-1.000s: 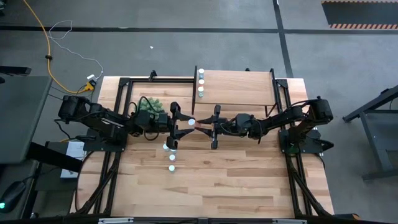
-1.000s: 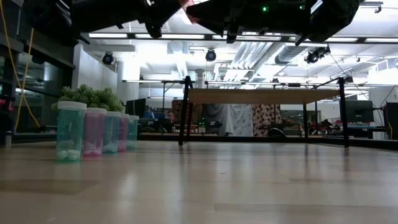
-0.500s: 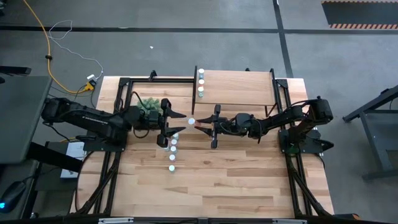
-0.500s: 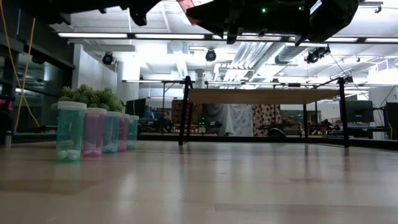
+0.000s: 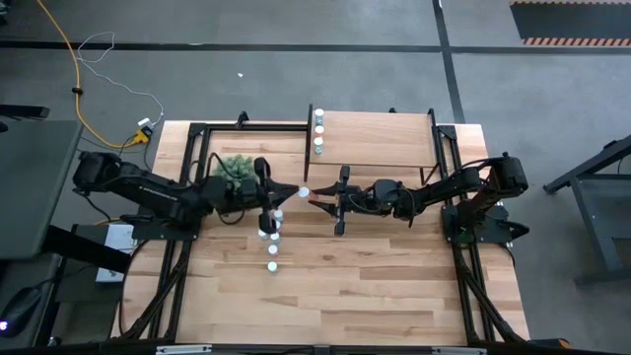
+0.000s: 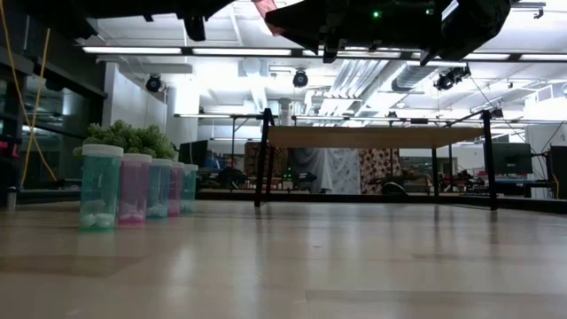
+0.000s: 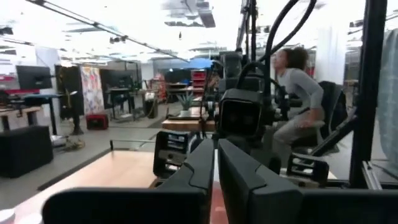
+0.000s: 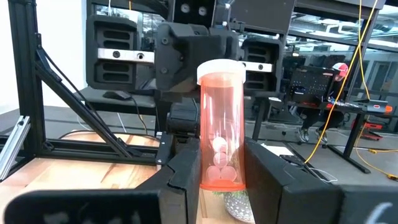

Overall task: Pick and place medicine bottles onto shelf by color
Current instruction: Put the transparent orange medicine bottle on the shelf

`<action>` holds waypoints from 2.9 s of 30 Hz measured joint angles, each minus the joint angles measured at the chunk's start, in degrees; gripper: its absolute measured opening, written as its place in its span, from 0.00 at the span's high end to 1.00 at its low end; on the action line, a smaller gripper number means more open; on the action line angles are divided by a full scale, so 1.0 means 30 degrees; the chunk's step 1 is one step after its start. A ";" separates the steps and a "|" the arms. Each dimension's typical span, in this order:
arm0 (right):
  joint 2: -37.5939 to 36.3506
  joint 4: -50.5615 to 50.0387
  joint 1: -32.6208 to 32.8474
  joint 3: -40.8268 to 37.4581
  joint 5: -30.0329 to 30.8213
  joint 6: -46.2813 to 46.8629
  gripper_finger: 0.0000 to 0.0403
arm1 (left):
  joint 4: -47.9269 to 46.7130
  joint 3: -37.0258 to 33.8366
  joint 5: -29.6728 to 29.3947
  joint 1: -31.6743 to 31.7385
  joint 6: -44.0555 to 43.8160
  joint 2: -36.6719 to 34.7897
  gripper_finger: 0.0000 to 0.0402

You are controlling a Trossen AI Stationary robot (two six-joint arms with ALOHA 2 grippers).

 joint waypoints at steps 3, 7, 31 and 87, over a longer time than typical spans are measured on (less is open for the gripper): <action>0.0000 0.0004 0.0000 0.0000 -0.0001 0.0000 0.78 | -0.0037 0.0000 -0.0652 -0.0193 0.0021 0.0041 0.98; 0.0000 -0.0010 0.0000 0.0000 -0.0007 0.0000 0.78 | -0.0052 -0.0007 -0.0670 -0.0191 -0.0203 0.0437 0.99; 0.0036 -0.0107 0.0000 -0.0046 0.0022 0.0007 0.78 | 0.1987 0.0044 -0.0863 -0.0191 -0.1200 0.2501 1.00; 0.0000 0.0130 0.0007 0.0022 -0.1319 -0.0219 0.78 | 0.1466 0.1636 0.0659 -0.0498 0.0496 0.4469 0.40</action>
